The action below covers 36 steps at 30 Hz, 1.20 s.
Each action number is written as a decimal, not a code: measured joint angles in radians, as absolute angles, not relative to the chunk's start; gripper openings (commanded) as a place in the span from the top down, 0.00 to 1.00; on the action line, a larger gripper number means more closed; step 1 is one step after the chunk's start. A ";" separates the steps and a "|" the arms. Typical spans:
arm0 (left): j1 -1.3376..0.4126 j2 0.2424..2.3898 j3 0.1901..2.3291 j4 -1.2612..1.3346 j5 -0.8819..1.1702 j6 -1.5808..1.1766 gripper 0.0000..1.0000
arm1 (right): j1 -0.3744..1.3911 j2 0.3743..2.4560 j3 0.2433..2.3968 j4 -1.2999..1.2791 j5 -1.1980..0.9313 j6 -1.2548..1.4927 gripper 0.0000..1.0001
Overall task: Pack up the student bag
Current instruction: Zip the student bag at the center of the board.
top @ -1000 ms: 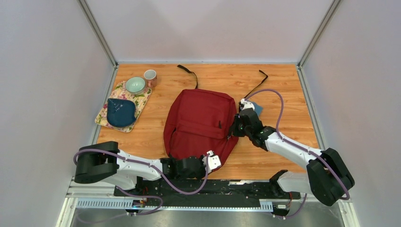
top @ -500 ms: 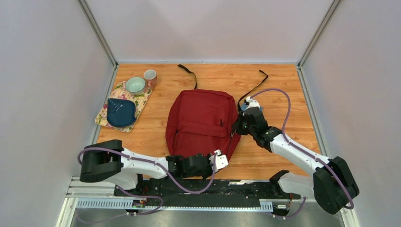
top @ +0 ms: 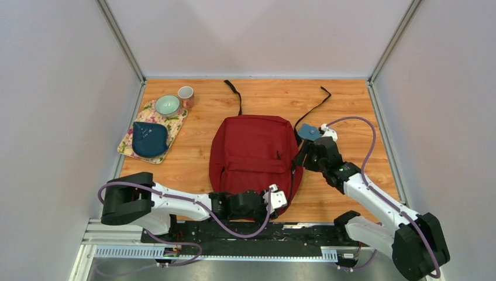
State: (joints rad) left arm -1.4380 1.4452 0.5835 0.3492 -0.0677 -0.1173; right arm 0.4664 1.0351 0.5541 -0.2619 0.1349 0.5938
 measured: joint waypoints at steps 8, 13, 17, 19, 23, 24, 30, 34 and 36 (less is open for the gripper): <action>-1.436 1.264 0.517 0.256 -0.248 -0.171 0.22 | 0.457 0.911 0.487 -0.314 0.064 0.668 0.37; -1.379 1.180 0.548 0.184 -0.305 -0.196 0.21 | 0.457 0.841 0.418 -0.341 0.035 0.725 0.36; -1.277 1.181 0.638 0.118 -0.324 -0.215 0.21 | 0.457 0.777 0.384 -0.370 0.031 0.771 0.35; -1.236 1.185 0.685 0.098 -0.326 -0.218 0.20 | 0.457 0.757 0.382 -0.373 0.026 0.783 0.35; -1.179 1.239 0.799 0.067 -0.315 -0.223 0.19 | 0.457 0.751 0.382 -0.373 0.001 0.800 0.35; -1.165 1.262 0.832 0.058 -0.310 -0.228 0.19 | 0.457 0.756 0.382 -0.372 -0.009 0.803 0.35; -1.081 1.454 1.037 -0.043 -0.245 -0.308 0.23 | 0.457 0.794 0.377 -0.367 -0.064 0.821 0.36; -1.047 1.584 1.143 -0.122 -0.200 -0.392 0.29 | 0.457 0.791 0.369 -0.361 -0.093 0.828 0.37; -1.039 1.636 1.177 -0.154 -0.181 -0.432 0.31 | 0.457 0.785 0.364 -0.360 -0.101 0.831 0.37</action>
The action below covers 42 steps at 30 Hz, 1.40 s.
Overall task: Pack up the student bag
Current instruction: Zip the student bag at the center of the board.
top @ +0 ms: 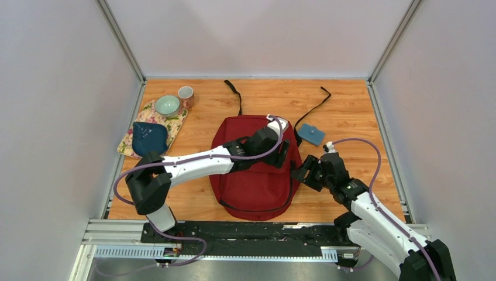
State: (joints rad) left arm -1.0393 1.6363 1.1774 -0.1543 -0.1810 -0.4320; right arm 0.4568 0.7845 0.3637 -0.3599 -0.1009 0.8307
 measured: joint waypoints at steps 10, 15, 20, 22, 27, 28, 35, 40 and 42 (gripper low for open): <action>-1.017 1.743 1.236 -0.236 -0.149 -0.574 0.37 | 0.457 0.742 0.357 -0.361 -0.115 0.834 0.39; -1.006 1.773 1.256 -0.237 -0.139 -0.604 0.39 | 0.457 0.739 0.357 -0.361 -0.115 0.834 0.40; -1.005 1.812 1.290 -0.240 -0.136 -0.616 0.41 | 0.457 0.739 0.357 -0.361 -0.115 0.833 0.41; -1.005 1.825 1.302 -0.241 -0.136 -0.619 0.42 | 0.457 0.739 0.357 -0.361 -0.115 0.833 0.41; -1.001 1.848 1.309 -0.242 -0.137 -0.624 0.49 | 0.457 0.739 0.357 -0.361 -0.115 0.833 0.41; -1.000 1.854 1.312 -0.243 -0.137 -0.624 0.50 | 0.457 0.739 0.357 -0.361 -0.115 0.833 0.41; -0.993 1.870 1.317 -0.243 -0.143 -0.628 0.59 | 0.457 0.735 0.357 -0.361 -0.115 0.833 0.41; -0.992 1.872 1.317 -0.243 -0.154 -0.628 0.63 | 0.457 0.734 0.357 -0.362 -0.115 0.833 0.42; -0.992 1.873 1.317 -0.243 -0.161 -0.628 0.73 | 0.457 0.733 0.357 -0.362 -0.115 0.833 0.42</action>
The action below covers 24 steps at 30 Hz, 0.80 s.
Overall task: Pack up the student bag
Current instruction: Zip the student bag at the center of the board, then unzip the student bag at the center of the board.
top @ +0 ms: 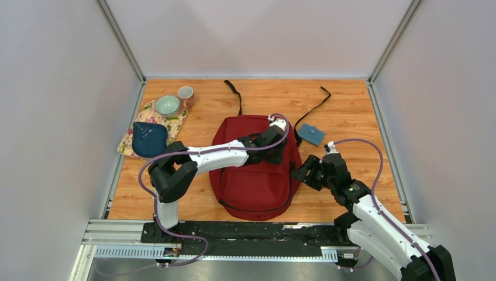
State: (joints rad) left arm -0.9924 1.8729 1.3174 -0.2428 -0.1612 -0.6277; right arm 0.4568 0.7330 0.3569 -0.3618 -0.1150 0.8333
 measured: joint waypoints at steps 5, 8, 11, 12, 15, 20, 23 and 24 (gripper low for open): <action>-0.992 1.876 1.317 -0.242 -0.184 -0.629 0.92 | 0.457 0.725 0.357 -0.363 -0.115 0.833 0.42; -0.992 1.876 1.317 -0.242 -0.190 -0.627 1.00 | 0.457 0.717 0.357 -0.364 -0.115 0.833 0.42; -0.992 1.876 1.317 -0.242 -0.194 -0.625 1.00 | 0.457 0.712 0.357 -0.371 -0.115 0.833 0.42; -0.992 1.876 1.317 -0.241 -0.194 -0.624 1.00 | 0.457 0.710 0.357 -0.374 -0.115 0.833 0.42; -0.992 1.876 1.306 -0.213 -0.194 -0.623 1.00 | 0.457 0.710 0.357 -0.385 -0.115 0.833 0.42; -0.992 1.851 1.224 -0.135 -0.201 -0.619 1.00 | 0.457 0.710 0.364 -0.401 -0.119 0.832 0.42; -0.992 1.813 1.180 -0.102 -0.205 -0.613 1.00 | 0.457 0.711 0.385 -0.403 -0.137 0.832 0.41; -0.992 1.801 1.171 -0.097 -0.205 -0.611 1.00 | 0.457 0.714 0.395 -0.398 -0.144 0.833 0.42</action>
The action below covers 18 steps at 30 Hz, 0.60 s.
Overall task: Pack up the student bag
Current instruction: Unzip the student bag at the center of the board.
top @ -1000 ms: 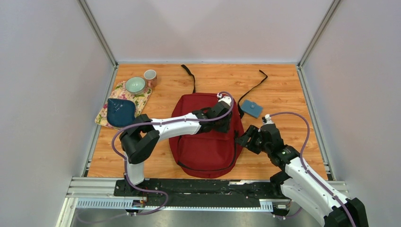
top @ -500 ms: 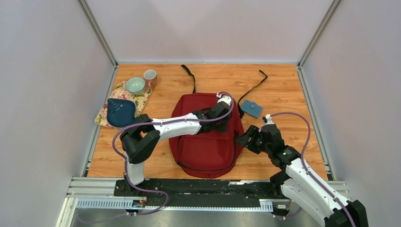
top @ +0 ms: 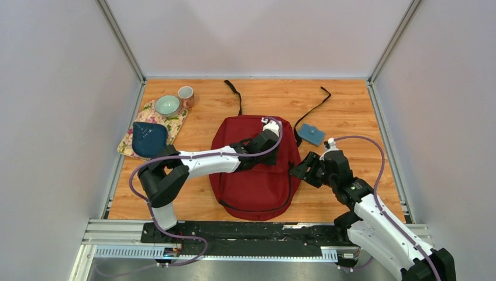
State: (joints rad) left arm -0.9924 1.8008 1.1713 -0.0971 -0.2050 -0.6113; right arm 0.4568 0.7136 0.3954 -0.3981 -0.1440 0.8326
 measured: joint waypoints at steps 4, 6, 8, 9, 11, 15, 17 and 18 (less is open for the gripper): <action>-0.992 1.749 1.138 -0.061 -0.209 -0.603 1.00 | 0.457 0.760 0.433 -0.350 -0.187 0.834 0.44; -0.992 1.731 1.125 -0.051 -0.210 -0.600 1.00 | 0.457 0.809 0.452 -0.316 -0.217 0.834 0.46; -0.992 1.718 1.113 -0.040 -0.212 -0.598 1.00 | 0.457 0.864 0.467 -0.287 -0.242 0.834 0.46; -0.992 1.715 1.110 -0.037 -0.212 -0.596 1.00 | 0.457 0.891 0.473 -0.272 -0.253 0.833 0.47; -0.992 1.712 1.104 -0.026 -0.212 -0.596 1.00 | 0.457 0.943 0.479 -0.247 -0.271 0.833 0.49; -0.992 1.711 1.100 -0.017 -0.215 -0.596 1.00 | 0.457 1.011 0.485 -0.209 -0.294 0.833 0.50; -0.992 1.711 1.100 -0.016 -0.216 -0.596 1.00 | 0.457 1.033 0.488 -0.195 -0.299 0.833 0.51; -0.992 1.711 1.100 -0.016 -0.216 -0.596 1.00 | 0.457 1.040 0.490 -0.190 -0.300 0.833 0.51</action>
State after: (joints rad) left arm -0.9924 1.7107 1.1000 -0.0162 -0.2161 -0.5957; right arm 0.4568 1.0405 0.4896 -0.1902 -0.2996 0.8326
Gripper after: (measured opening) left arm 0.007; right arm 0.502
